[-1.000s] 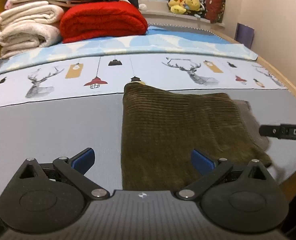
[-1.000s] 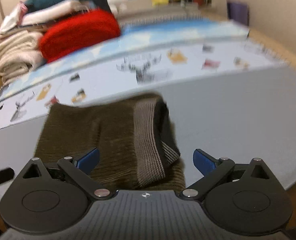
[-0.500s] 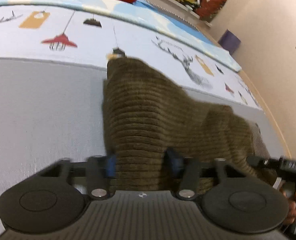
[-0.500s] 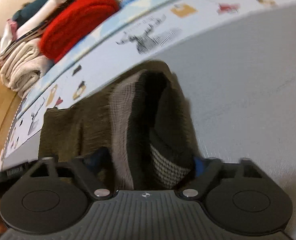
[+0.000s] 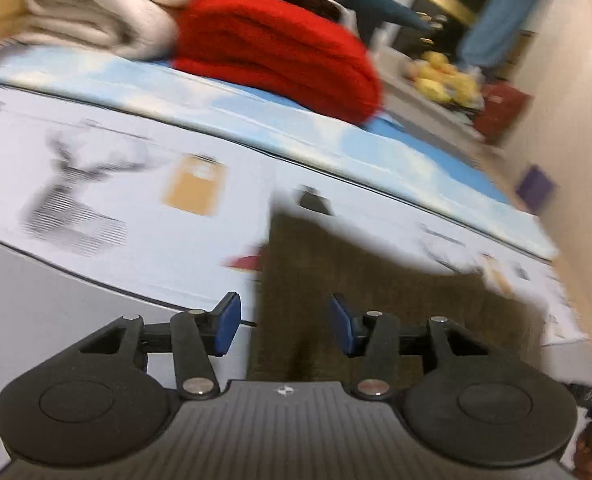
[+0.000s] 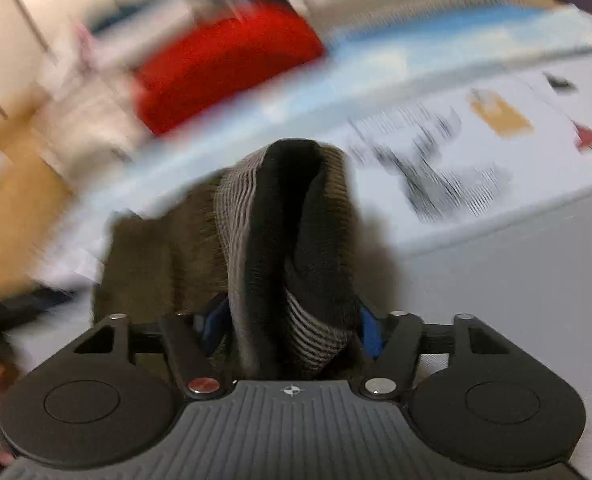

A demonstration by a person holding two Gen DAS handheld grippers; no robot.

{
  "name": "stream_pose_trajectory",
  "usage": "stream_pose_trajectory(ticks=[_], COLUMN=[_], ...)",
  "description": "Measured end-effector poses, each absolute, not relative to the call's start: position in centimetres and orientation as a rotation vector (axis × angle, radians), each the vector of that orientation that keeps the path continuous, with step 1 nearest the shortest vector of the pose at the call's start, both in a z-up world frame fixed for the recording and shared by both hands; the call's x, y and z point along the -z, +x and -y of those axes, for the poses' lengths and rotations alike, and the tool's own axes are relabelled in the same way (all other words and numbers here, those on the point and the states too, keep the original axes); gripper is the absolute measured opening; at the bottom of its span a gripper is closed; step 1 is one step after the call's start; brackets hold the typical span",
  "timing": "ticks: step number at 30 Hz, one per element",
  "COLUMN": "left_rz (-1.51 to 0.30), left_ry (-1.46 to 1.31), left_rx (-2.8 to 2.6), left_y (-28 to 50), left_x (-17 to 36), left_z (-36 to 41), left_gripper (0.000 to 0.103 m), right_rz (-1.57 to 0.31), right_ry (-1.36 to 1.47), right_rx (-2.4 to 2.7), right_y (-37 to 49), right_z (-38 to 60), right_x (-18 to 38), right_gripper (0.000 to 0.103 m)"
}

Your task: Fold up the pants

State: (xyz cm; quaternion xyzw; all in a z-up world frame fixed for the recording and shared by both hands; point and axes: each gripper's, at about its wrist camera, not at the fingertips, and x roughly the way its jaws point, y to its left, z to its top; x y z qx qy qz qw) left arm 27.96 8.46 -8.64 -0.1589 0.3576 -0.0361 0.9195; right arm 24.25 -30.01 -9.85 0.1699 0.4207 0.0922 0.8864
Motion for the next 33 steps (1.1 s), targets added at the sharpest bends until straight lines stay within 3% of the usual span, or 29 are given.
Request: stream_pose_trajectory(ticks=[1,5,6,8,9,11,12,13,17,22,28,33], left_rz=[-0.73,-0.806,-0.88,-0.91,-0.891,-0.845,-0.801,-0.763,-0.748,-0.769,-0.91,-0.786], left_ry=[-0.317,-0.082,-0.034,0.083,0.141,0.135,0.098,0.071,0.022,-0.019,-0.093,0.023], left_rx=[0.094,0.222,0.228,0.193,0.17,0.145,0.147,0.151,0.13,0.031,0.016,0.0], left_y=[27.2,24.5,24.4,23.9,23.4,22.0,20.9,19.7,15.2,8.8,2.8,2.0], left_x=[8.3,9.7,11.7,13.8,12.8,10.0,8.6,7.4,4.8,3.6,4.8,3.6], left_z=[-8.4,-3.4,-2.3,-0.7,0.2,1.1,1.0,1.2,2.4,3.8,4.0,4.9], left_gripper=[0.053,0.053,0.053,0.055,0.058,0.079,0.098,0.103,0.103,0.103,0.103,0.103], right_rz=[-0.887,-0.8,-0.829,-0.856,-0.865,-0.853,-0.821,-0.786,-0.702,-0.675,-0.648,-0.625], right_ry=[0.3,0.266,0.218,0.183,0.221,0.252,0.23,0.205,0.157,0.128,0.16,0.055], right_rx=[-0.108,-0.144,-0.155,-0.111,-0.092,-0.034,-0.018,-0.014,-0.061,-0.054,-0.04,-0.076], right_y=[24.3,22.0,21.9,21.8,21.6,20.8,19.9,18.6,12.9,6.9,1.3,-0.2], right_z=[29.7,29.7,29.3,29.6,29.9,30.0,29.8,29.1,28.3,27.6,25.6,23.1], right_x=[9.9,9.6,10.6,11.7,11.4,9.5,8.4,7.3,4.0,1.9,1.8,1.3], right_gripper=[0.052,0.054,0.055,0.075,0.074,0.068,0.068,0.068,0.081,0.09,0.091,0.093])
